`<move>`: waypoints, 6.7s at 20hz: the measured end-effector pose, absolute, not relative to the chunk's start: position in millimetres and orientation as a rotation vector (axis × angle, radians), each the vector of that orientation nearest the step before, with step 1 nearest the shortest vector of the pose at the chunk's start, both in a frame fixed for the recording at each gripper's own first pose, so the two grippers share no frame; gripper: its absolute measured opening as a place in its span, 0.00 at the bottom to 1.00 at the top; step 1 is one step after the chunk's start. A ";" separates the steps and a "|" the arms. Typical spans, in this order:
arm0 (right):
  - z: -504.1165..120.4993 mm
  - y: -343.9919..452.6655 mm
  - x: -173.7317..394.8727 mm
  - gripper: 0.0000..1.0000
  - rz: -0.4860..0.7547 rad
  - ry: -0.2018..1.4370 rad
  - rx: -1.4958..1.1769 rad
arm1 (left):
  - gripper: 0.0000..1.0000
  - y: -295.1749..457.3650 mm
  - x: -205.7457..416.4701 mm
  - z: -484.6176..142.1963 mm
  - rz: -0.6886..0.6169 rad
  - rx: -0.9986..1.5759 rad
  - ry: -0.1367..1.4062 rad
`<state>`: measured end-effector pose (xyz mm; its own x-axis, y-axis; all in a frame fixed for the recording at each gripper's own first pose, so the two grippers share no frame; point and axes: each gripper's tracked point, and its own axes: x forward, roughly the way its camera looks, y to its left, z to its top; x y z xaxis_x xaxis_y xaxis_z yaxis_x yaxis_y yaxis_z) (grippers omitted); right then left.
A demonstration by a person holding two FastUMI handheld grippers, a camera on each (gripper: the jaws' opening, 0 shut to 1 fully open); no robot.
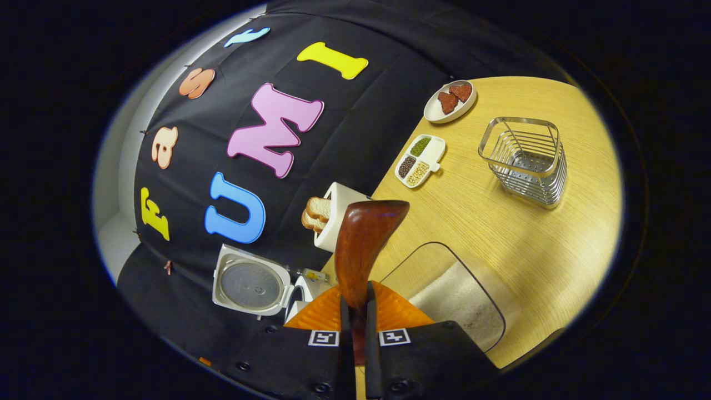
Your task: Close the left gripper, press the button to open the rice cooker; take a wooden spoon from the chopstick holder with the right hand, scoop a spoonful of rice and pour it into the rice cooker, then put the wooden spoon back into the chopstick holder.
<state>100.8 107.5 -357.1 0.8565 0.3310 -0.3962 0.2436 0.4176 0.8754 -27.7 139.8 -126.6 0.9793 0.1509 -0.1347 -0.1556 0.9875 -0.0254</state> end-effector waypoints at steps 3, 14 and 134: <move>-332.0 102.1 108.8 0.11 0.066 0.532 1.195 | 0.97 139.6 -24.3 -125.8 0.151 -0.037 0.132; -206.2 152.5 159.2 0.11 0.212 0.405 1.284 | 0.97 149.1 -10.9 -142.3 0.135 -0.051 0.138; -432.8 -132.0 154.8 0.71 0.103 0.639 0.358 | 0.95 -43.1 -62.4 -115.9 0.224 -0.104 0.262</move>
<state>154.8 -132.0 -432.8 0.7998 0.2026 -0.5651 0.0158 0.9339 0.3572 -62.4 -43.1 -115.9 0.9414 0.2057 -0.2674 -0.2325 0.9699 -0.0723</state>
